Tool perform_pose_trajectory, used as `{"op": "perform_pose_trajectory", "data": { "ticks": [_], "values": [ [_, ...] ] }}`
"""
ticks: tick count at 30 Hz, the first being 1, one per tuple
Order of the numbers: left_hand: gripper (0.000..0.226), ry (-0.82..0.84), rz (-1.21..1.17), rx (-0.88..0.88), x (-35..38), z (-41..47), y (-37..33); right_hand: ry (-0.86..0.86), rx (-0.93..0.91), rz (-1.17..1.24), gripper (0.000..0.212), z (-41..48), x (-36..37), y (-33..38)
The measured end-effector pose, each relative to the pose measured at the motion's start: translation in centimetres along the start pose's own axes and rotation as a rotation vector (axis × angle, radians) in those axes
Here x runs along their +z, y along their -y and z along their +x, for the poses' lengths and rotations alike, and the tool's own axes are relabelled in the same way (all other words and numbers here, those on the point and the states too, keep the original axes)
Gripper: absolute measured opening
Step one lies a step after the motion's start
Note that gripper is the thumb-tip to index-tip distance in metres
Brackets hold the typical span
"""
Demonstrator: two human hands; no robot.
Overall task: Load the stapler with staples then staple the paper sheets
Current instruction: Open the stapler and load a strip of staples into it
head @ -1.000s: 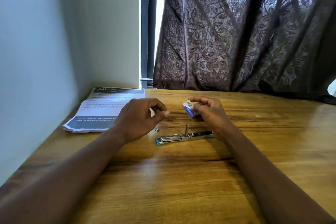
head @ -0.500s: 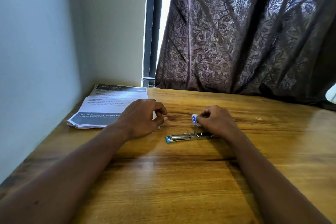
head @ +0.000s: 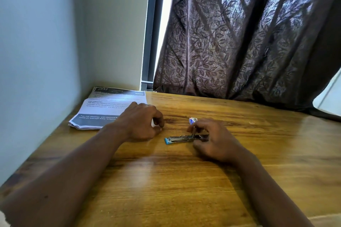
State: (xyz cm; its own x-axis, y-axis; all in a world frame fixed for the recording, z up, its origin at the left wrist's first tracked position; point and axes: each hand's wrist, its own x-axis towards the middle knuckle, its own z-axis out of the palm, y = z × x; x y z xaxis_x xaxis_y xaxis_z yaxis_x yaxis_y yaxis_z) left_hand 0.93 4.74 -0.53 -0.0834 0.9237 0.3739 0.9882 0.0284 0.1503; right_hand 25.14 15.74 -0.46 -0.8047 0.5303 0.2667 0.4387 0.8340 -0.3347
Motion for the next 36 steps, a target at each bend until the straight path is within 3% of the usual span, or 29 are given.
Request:
{"op": "perform_pose_trajectory", "data": {
  "ticks": [5, 12, 19, 23, 32, 36],
  "values": [
    [0.014, 0.006, -0.056, -0.031, 0.3, 0.0, 0.2, 0.0, 0.012, -0.005, 0.02, 0.3, 0.6, -0.2],
    [0.01, -0.072, -0.194, -0.052, 0.6, 0.2, 0.1, -0.142, 0.03, 0.02, 0.014, 0.6, 1.3, 0.2],
    [0.005, -0.286, -0.673, -0.127, 1.0, 0.1, -1.2, -0.318, 0.081, 0.128, 0.019, 0.8, 1.6, 0.5],
    [0.008, -0.315, -0.807, -0.106, 1.0, 0.0, -2.3, -0.364, 0.086, 0.213, 0.02, 0.9, 1.9, 1.0],
    [0.01, -0.287, -0.803, -0.074, 0.5, -0.2, -3.0, -0.311, 0.025, 0.183, 0.024, 0.8, 2.1, 1.4],
    [0.023, -0.323, -0.832, -0.1, 0.6, -0.1, -3.2, -0.29, 0.02, 0.121, 0.028, 0.9, 2.1, 1.6]
  ]
}}
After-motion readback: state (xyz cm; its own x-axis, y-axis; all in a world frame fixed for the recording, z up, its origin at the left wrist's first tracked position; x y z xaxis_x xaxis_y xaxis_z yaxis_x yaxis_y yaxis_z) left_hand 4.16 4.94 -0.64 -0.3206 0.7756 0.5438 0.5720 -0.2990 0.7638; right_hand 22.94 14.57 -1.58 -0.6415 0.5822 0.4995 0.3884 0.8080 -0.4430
